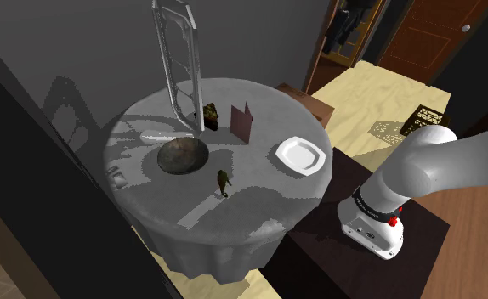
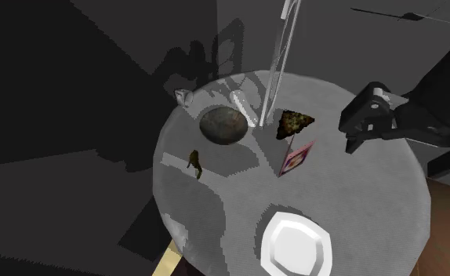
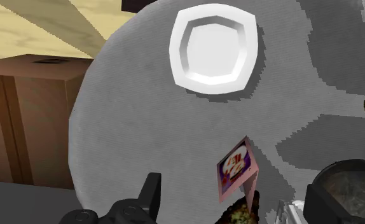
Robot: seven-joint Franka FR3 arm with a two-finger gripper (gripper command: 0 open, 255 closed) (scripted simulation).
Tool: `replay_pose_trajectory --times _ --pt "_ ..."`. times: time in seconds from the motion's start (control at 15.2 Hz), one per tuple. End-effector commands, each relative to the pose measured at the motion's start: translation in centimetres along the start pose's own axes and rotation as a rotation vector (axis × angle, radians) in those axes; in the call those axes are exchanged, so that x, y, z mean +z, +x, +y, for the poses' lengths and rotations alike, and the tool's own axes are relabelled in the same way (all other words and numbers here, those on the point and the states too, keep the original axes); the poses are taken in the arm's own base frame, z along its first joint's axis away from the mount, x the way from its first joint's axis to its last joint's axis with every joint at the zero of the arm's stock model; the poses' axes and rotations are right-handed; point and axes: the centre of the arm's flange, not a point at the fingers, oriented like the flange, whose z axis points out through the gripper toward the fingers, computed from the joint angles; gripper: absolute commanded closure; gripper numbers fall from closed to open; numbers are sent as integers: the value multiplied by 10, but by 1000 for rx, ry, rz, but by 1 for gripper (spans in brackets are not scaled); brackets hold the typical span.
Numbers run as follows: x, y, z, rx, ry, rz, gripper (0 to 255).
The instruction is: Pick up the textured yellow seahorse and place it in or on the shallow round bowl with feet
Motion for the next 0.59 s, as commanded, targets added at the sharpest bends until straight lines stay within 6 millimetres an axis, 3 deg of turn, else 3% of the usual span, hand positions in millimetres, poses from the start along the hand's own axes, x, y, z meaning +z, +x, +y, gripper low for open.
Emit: replay_pose_trajectory --times 0.0,0.53 --pt "0 0 0 0 0 0 0" --pt "68 7 -78 -17 14 7 0"
